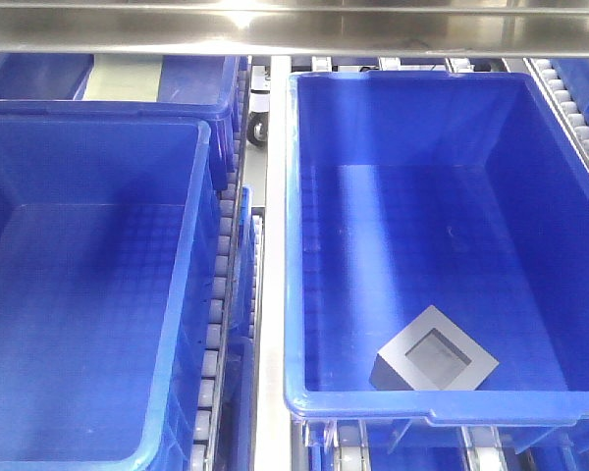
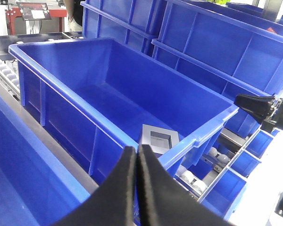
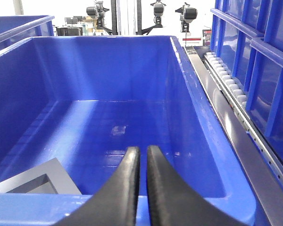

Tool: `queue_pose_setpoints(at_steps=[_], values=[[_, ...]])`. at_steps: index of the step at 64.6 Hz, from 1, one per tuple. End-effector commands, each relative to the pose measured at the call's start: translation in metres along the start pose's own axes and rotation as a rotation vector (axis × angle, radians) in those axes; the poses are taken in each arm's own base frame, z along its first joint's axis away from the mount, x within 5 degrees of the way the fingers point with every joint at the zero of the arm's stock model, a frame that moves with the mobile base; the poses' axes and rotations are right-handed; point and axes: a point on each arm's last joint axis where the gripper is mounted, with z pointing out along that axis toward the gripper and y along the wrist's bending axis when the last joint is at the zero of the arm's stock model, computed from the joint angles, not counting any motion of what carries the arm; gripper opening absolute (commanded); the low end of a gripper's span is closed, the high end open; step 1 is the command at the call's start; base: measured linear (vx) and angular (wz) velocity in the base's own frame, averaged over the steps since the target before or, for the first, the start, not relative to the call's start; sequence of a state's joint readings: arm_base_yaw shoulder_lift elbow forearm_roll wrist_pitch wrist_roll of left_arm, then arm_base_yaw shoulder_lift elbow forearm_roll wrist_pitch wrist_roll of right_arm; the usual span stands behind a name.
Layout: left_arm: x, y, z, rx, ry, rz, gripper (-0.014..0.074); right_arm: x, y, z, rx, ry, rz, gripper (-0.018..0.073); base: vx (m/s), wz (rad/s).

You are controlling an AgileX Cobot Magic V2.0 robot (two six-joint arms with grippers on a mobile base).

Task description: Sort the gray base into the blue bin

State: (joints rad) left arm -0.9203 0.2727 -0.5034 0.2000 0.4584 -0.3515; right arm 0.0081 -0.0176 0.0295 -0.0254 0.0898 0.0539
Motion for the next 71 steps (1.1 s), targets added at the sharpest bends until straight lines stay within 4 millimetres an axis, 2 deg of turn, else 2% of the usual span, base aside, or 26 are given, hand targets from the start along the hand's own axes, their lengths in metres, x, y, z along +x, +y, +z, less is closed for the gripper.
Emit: queue_pose_setpoints(at_steps=[1,24,45,54,60,71], values=[[-0.012,-0.003,-0.002,0.026,-0.078,-0.005,-0.0007,-0.007,0.000,-0.001,0.001,-0.081,-0.013,-0.0004,0.00,0.00],[-0.012,-0.009,-0.003,0.088,-0.078,0.094,-0.0007,-0.007,0.000,-0.001,0.001,-0.081,-0.013,-0.0004,0.00,0.00],[-0.012,-0.010,-0.004,0.091,-0.090,0.108,-0.0007,-0.007,0.000,-0.001,0.001,-0.081,-0.013,-0.0004,0.00,0.00],[-0.014,0.002,-0.004,-0.103,-0.111,0.096,-0.0007,-0.007,0.000,-0.001,0.001,-0.081,-0.013,-0.0004,0.00,0.00],[-0.015,0.010,-0.013,-0.278,-0.159,0.089,-0.0007,-0.007,0.000,-0.001,0.001,-0.081,-0.013,-0.0004,0.00,0.00],[0.003,0.014,-0.034,-0.578,-0.275,0.134,-0.0007,-0.007,0.000,-0.001,0.001,-0.081,-0.013,-0.0004,0.00,0.00]])
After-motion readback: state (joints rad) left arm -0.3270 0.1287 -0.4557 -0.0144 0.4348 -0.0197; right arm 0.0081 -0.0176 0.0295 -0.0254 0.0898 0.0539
